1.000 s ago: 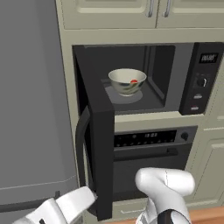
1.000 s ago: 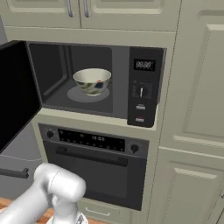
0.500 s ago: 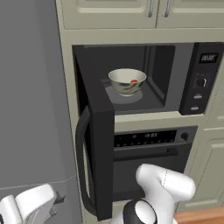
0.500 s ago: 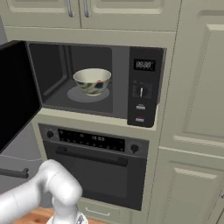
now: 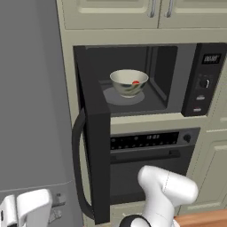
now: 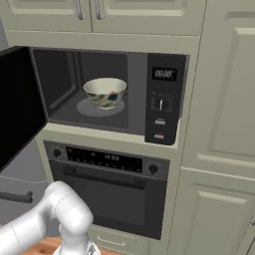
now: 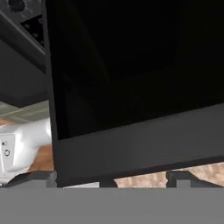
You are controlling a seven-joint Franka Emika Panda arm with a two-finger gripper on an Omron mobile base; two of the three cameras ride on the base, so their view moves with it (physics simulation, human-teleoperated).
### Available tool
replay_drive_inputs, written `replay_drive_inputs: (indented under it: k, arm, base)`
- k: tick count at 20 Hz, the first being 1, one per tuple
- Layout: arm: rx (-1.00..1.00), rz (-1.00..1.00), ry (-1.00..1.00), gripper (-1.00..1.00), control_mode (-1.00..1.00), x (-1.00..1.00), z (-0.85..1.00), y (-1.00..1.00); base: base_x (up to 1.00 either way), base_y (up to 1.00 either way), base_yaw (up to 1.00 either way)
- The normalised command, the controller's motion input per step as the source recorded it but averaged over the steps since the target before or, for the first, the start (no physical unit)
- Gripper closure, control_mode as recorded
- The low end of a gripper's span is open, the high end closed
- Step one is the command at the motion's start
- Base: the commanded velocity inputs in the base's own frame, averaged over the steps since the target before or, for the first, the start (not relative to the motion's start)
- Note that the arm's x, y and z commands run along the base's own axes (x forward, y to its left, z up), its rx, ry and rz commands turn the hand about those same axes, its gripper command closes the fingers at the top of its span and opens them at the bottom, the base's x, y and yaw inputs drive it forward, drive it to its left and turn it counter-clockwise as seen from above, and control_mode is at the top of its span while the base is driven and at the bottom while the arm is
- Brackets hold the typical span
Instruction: Place the bowl containing the tomato and shrimp in the microwave. Close the microwave door and press the start button to microwave the meal.
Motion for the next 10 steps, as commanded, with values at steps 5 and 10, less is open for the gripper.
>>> replay_drive_inputs:
  k: [5, 10]
  arm:
    - [0.00, -0.24, 0.00, -1.00, -1.00, 0.22, -0.06, -0.22]
    - [0.00, -0.19, 0.02, -1.00, -1.00, 0.48, 0.00, -0.03]
  base:
    - [0.00, 0.00, 0.00]
    - [0.00, 0.00, 0.00]
